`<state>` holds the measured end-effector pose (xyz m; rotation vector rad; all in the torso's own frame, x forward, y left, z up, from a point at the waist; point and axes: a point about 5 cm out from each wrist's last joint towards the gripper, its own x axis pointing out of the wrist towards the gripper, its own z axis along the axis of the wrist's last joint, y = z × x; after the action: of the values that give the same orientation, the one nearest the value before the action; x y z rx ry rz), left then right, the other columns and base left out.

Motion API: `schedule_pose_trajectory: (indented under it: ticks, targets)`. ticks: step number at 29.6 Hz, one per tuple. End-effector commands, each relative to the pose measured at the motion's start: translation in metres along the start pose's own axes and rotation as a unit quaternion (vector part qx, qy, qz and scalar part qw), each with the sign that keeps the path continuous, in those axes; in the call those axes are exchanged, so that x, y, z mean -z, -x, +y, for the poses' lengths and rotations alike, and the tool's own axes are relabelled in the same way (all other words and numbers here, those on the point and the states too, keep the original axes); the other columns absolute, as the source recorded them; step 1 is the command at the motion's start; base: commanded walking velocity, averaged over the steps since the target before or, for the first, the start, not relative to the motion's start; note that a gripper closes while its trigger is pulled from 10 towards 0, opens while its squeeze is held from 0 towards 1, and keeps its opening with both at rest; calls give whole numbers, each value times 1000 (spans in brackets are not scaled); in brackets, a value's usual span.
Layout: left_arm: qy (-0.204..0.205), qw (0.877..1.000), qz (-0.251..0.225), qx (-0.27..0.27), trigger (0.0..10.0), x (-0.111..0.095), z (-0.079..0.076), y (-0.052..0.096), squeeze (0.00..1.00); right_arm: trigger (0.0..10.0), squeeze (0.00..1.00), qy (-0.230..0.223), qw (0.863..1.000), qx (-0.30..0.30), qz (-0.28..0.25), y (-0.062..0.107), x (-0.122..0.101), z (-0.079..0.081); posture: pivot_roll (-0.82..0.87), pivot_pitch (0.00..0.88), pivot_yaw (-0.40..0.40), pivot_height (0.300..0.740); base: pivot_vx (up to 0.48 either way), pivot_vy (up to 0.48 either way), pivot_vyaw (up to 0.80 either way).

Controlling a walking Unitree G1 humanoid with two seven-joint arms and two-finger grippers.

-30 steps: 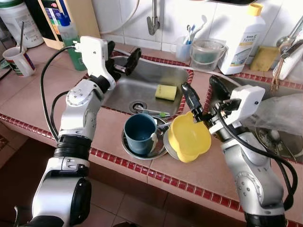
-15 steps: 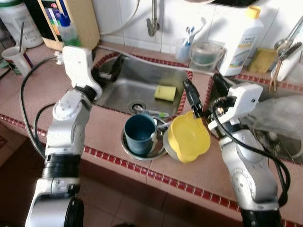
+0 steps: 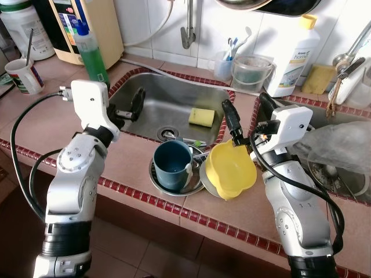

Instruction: Kitchen organization

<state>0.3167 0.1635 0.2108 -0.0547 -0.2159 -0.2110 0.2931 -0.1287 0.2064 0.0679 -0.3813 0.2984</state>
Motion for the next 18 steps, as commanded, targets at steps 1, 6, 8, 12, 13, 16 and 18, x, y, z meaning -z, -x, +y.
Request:
schedule_pose_trajectory:
  ticks: [1, 6, 8, 12, 13, 16, 18]
  targets:
    - [3, 1000, -4, -2, 10000, -3, -5, 1, 0, 10000, 0, 2, 1000, 14, 0, 1, 1, -4, -73, 15, 23, 740, 0, 0, 0]
    - [9, 1000, -3, 4, 10000, -1, -13, 2, 0, 10000, 0, 6, 1000, 16, 6, 0, 5, -4, -66, 8, 20, 740, 0, 0, 0]
    - [9, 1000, -2, 1, 10000, -2, -13, 2, 0, 10000, 0, 4, 1000, 14, 8, -1, 6, -4, -65, 8, 20, 740, 0, 0, 0]
    - [14, 1000, -1, 0, 10000, -2, -12, 1, 0, 10000, 0, -1, 1000, 15, 15, -3, 8, -4, -65, 4, 15, 740, 0, 0, -588]
    - [16, 1000, -1, -1, 10000, -2, -12, 1, 0, 10000, 0, -3, 1000, 15, 16, -3, 8, -4, -65, 4, 15, 740, 0, 0, -788]
    - [24, 1000, -3, 0, 10000, -2, -12, 1, 0, 10000, 0, -1, 1000, 14, 17, -3, 8, -5, -66, 5, 12, 740, 0, 0, -785]
    - [22, 1000, -4, 0, 10000, -2, -12, 1, 0, 10000, 0, -2, 1000, 15, 19, -4, 8, -5, -65, 5, 10, 740, 0, 0, -788]
